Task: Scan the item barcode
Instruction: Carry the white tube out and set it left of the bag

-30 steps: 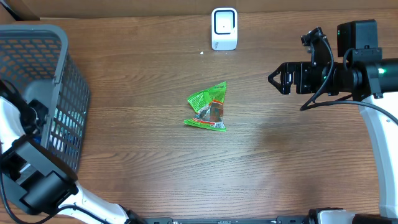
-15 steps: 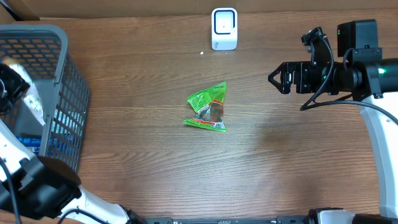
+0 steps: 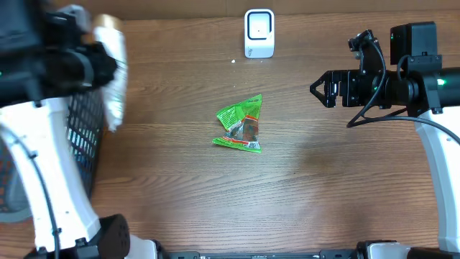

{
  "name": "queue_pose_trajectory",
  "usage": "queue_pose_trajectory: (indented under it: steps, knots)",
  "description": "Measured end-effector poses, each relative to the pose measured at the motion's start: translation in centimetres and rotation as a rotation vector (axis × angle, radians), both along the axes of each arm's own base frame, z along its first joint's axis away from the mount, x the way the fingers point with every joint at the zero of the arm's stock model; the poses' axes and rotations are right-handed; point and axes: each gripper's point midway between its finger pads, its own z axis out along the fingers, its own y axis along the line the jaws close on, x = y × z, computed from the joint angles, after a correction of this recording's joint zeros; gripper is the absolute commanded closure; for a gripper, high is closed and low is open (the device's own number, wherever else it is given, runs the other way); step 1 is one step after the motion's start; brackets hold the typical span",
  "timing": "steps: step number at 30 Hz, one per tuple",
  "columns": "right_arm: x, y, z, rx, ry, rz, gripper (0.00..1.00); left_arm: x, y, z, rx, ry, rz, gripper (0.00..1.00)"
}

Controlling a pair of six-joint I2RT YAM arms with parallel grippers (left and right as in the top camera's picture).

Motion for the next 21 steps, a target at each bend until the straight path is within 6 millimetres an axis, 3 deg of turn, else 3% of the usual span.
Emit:
queue_pose_trajectory:
  steps: [3, 6, 9, 13, 15, 20, 21]
  knots:
    - [0.0, 0.0, 0.0, 0.000, -0.001, 0.000, 0.00, -0.3, -2.7, -4.5, 0.038, 0.152, 0.019, 0.96]
    - [0.0, 0.0, 0.0, 0.001, -0.001, 0.000, 0.00, 0.9, -4.9, -10.7, 0.088, 0.269, 0.056, 0.96]
    - [0.0, 0.0, 0.0, 0.001, 0.000, 0.000, 0.00, 2.3, -6.6, -16.4, 0.127, 0.313, 0.080, 0.96]
    - [-0.1, 0.0, 0.0, 0.000, 0.003, 0.000, 0.00, 2.3, -8.3, -23.2, 0.175, 0.382, 0.110, 0.96]
    - [-0.2, 0.0, -0.1, 0.000, 0.009, 0.000, 0.00, 2.2, -8.9, -25.9, 0.197, 0.407, 0.122, 0.96]
    - [-0.2, 0.0, -0.1, -0.001, 0.011, 0.000, 0.00, 3.1, -9.2, -29.8, 0.233, 0.418, 0.152, 0.95]
    - [-0.2, 0.0, -0.1, 0.000, 0.012, 0.000, 0.00, 3.4, -9.1, -30.2, 0.240, 0.416, 0.158, 0.74]
